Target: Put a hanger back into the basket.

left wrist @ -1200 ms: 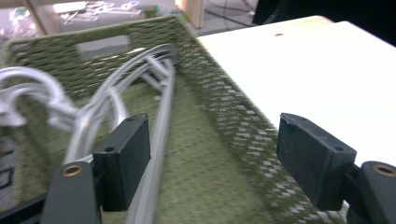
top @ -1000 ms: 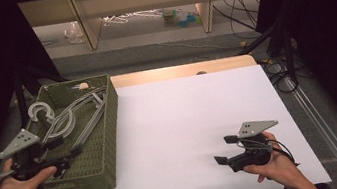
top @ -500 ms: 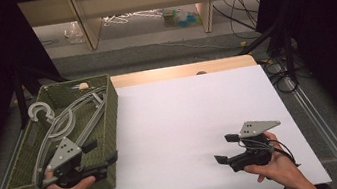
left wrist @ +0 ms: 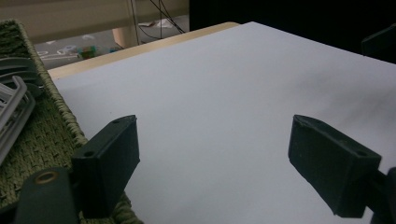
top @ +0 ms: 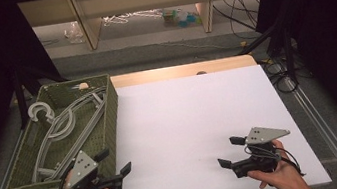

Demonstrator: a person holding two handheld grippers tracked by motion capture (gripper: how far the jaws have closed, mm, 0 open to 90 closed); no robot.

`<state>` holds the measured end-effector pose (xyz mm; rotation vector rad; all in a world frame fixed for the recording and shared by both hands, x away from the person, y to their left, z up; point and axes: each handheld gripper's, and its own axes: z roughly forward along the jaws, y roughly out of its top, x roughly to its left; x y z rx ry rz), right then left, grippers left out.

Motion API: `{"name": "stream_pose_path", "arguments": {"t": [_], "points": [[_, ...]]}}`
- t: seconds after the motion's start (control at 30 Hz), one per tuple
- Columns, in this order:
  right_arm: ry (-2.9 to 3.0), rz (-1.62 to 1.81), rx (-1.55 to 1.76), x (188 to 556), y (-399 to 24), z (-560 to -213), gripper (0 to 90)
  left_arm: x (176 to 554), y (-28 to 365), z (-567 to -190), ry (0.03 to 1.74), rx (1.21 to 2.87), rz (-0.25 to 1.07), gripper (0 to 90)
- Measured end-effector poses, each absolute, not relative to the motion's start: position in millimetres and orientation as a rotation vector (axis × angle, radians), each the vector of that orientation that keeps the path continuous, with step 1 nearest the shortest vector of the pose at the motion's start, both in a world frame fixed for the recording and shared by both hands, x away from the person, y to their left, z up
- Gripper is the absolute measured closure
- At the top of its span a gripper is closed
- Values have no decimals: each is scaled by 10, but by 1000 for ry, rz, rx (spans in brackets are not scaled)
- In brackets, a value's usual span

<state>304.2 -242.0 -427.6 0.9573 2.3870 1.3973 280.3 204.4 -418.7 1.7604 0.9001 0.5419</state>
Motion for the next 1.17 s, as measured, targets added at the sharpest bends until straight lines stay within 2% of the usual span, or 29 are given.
{"name": "stream_pose_path", "arguments": {"t": [0.3,1.17], "points": [[2273,1467,986,2899,-2529,-4279,165,2766,2096,-4253,886,1694,556,163],[2183,1512,976,2897,-2554,-4269,165,2770,2096,-4254,876,1706,565,164]]}}
